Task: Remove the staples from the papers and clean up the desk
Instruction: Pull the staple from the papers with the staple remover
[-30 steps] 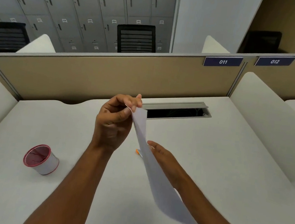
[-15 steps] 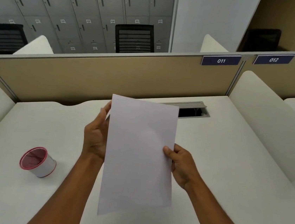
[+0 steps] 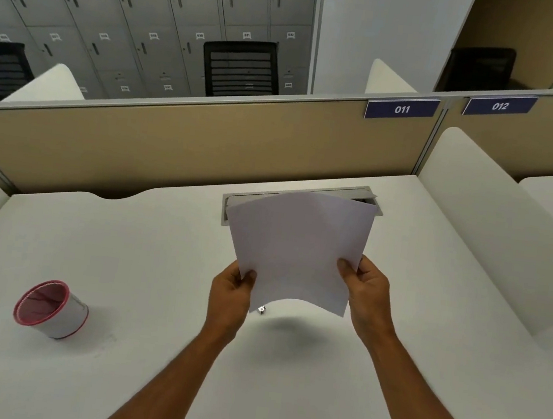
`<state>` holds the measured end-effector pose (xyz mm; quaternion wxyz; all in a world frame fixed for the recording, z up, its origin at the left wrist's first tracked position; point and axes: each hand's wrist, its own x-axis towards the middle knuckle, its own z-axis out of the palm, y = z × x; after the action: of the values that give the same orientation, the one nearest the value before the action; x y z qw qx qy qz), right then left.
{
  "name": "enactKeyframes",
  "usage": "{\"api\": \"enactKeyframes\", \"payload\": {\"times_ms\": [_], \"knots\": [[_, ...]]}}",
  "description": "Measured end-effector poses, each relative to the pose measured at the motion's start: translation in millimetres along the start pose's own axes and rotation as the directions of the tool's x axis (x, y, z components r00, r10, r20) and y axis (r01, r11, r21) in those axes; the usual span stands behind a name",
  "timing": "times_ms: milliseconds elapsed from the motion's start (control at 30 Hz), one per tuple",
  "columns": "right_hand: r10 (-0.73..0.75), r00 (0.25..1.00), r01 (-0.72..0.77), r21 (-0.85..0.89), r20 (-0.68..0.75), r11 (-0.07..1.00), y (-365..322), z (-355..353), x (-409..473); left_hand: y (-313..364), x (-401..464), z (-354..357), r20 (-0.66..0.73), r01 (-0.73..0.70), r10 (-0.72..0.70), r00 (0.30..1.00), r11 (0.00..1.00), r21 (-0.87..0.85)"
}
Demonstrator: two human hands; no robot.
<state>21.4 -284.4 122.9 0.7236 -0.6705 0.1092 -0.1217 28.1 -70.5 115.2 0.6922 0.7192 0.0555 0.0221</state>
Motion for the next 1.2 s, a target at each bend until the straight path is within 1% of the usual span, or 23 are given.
{"api": "enactKeyframes", "payload": {"times_ms": [100, 233, 333, 433, 533, 633, 767, 867, 967, 1100, 1200], "knots": [[0.016, 1.000, -0.016, 0.012, -0.014, 1.000, 12.0, -15.0, 3.3, -12.9, -3.1, 18.1, -0.030, 0.025, -0.025, 0.999, 1.000, 0.004], [0.051, 0.998, -0.052, -0.001, -0.033, 0.999, 31.3, -34.1, 6.7, -37.5, -4.8, 36.2, -0.023, 0.064, -0.062, 0.998, 0.994, 0.093], [0.109, 0.993, -0.109, 0.012, -0.037, 0.994, 46.4, -46.0, 8.5, -48.7, -6.0, 47.1, -0.022, 0.091, -0.089, 0.996, 0.988, 0.126], [0.149, 0.988, -0.151, -0.032, -0.050, 0.988, 56.3, -55.7, 10.7, -49.6, -4.7, 55.2, -0.046, 0.099, -0.093, 0.995, 0.984, 0.147], [0.165, 0.980, -0.177, -0.111, -0.108, 0.978, 62.1, -66.4, 17.2, -44.7, 3.5, 62.0, -0.040, 0.067, -0.060, 0.997, 0.976, 0.206], [0.132, 0.976, -0.162, -0.176, -0.171, 0.971, 61.1, -80.8, 28.4, -37.5, 15.0, 76.3, 0.001, 0.059, -0.061, 0.998, 0.978, 0.201], [0.057, 0.977, -0.115, -0.279, -0.207, 0.953, 53.3, -103.6, 47.6, -34.8, 33.3, 104.5, 0.022, 0.068, -0.075, 0.997, 0.973, 0.221], [0.060, 0.973, -0.137, -0.350, -0.222, 0.927, 49.6, -124.0, 66.6, -38.2, 45.7, 128.6, 0.053, 0.112, -0.127, 0.991, 0.970, 0.217], [0.093, 0.966, -0.185, -0.390, -0.243, 0.902, 49.2, -146.5, 88.6, -43.2, 56.4, 153.9, 0.083, 0.200, -0.223, 0.971, 0.954, 0.225], [0.146, 0.937, -0.269, -0.391, -0.317, 0.880, 54.5, -177.2, 117.9, -51.4, 68.4, 187.6, 0.129, 0.328, -0.365, 0.922, 0.914, 0.239], [0.170, 0.909, -0.324, -0.389, -0.380, 0.863, 54.8, -196.1, 138.4, -56.2, 77.8, 212.9, 0.161, 0.389, -0.423, 0.892, 0.898, 0.205]]}}
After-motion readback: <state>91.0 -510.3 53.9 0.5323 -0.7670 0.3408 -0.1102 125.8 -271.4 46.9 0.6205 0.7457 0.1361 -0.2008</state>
